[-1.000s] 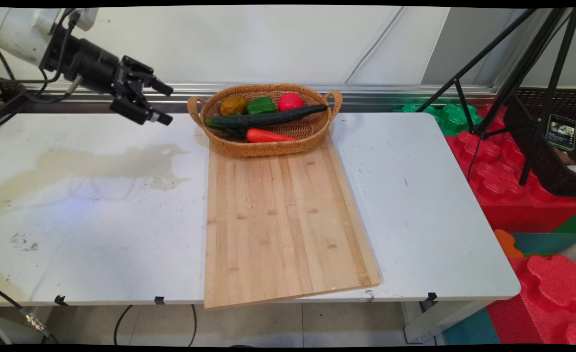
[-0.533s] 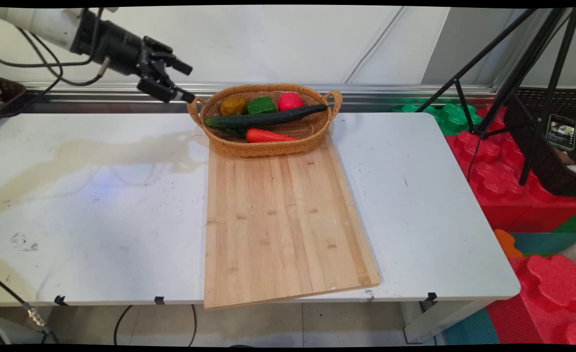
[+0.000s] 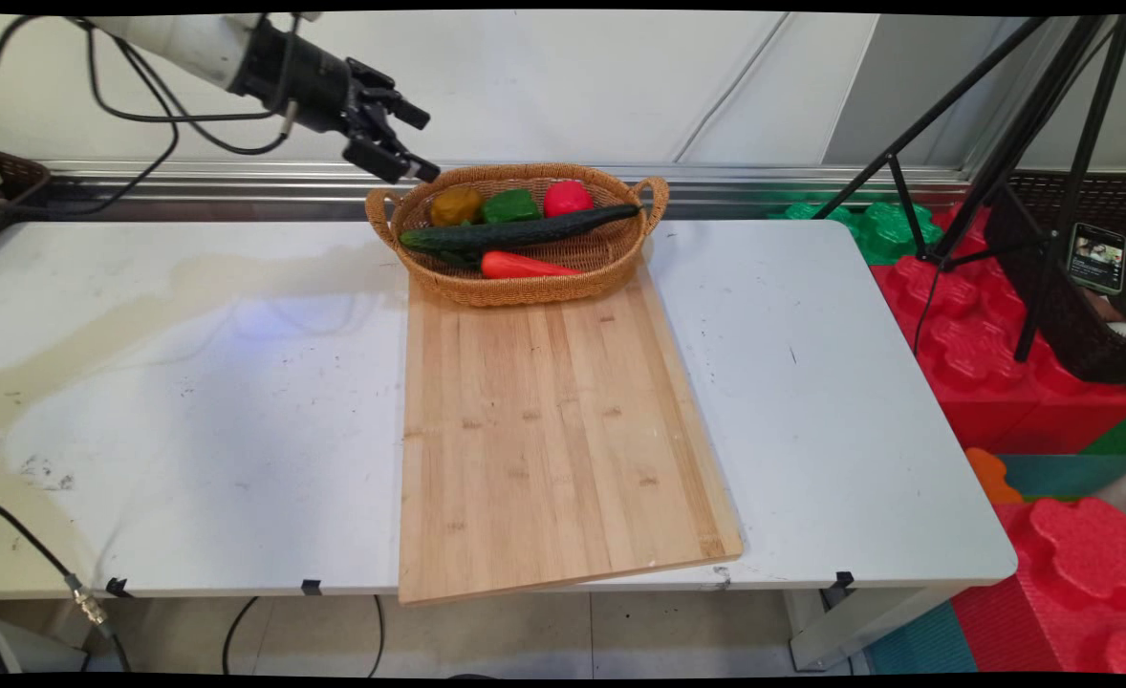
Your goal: Pick up the cucumber from the vegetable basket
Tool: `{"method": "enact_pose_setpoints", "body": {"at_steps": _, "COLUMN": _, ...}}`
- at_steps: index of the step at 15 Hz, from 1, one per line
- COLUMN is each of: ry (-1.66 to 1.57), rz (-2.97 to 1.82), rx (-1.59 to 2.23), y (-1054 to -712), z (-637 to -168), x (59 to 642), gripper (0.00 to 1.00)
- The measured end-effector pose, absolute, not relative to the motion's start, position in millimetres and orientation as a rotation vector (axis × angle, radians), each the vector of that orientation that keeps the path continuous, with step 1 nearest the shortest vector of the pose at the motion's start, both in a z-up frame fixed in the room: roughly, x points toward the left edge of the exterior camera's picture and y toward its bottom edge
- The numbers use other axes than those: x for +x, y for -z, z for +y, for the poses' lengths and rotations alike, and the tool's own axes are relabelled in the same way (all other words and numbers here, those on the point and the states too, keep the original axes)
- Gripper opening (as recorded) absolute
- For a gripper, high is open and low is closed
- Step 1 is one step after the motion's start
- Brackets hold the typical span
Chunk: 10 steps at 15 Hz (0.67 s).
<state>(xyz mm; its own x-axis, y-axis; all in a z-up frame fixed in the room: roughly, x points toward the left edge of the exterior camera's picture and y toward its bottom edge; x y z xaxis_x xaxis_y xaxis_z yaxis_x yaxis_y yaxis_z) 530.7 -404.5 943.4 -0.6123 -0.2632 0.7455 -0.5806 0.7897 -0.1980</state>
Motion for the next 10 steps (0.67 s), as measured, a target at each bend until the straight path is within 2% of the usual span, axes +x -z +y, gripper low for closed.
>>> {"method": "enact_pose_setpoints", "body": {"at_steps": 10, "ry": -0.614, "rz": -2.319, "rx": 0.740, "y": -899.0, "z": -464.1, "x": 522.8, "gripper": 1.00}}
